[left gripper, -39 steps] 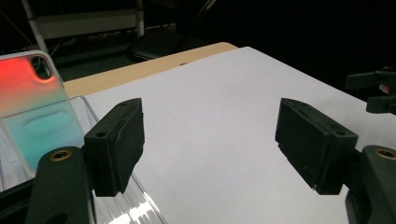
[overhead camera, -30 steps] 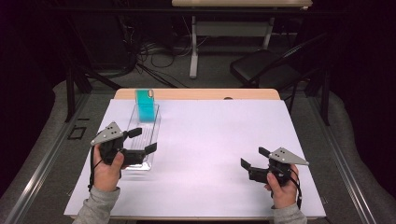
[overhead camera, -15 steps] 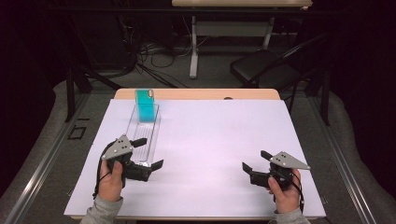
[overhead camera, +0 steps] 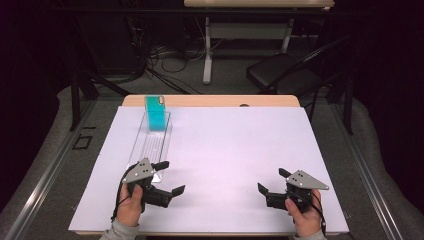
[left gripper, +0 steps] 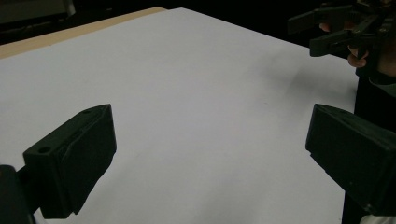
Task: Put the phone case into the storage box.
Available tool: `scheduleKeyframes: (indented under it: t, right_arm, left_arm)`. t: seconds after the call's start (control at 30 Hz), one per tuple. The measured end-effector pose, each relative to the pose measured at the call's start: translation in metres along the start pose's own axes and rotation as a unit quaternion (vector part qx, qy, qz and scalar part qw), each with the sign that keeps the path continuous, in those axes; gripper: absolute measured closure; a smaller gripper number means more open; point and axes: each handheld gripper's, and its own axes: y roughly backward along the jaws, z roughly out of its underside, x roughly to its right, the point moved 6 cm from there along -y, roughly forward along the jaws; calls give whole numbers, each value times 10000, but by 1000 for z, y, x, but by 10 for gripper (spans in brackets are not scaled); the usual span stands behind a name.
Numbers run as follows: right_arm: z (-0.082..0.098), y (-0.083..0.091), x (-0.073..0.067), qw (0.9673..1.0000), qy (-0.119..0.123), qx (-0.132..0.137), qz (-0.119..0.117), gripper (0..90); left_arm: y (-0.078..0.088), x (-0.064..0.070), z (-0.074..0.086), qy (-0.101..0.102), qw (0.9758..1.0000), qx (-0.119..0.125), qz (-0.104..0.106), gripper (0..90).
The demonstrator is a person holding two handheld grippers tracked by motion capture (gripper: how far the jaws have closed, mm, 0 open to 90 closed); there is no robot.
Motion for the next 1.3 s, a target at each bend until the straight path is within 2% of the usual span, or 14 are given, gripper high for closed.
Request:
scheduleKeyframes:
  t: [0.17,0.3,0.43,0.83,1.3]
  right_arm:
    - [2,0,-1,10000,7,18,-8,98]
    - [4,-3,-3,10000,58,17,-18,98]
    - [7,-6,-4,9999,79,-48,-50,98]
    - [11,-10,0,10000,34,-65,-66,80]
    - [14,-14,-4,9997,94,-156,-132,72]
  left_arm:
    - [-10,4,11,3,9999,-14,148,21]
    - [-17,4,18,33,9998,-89,173,21]
    - [-20,4,21,-41,9998,-103,145,21]
    - [-23,-3,28,36,9999,-55,86,21]
    - [-24,-8,31,137,9999,-44,45,21]
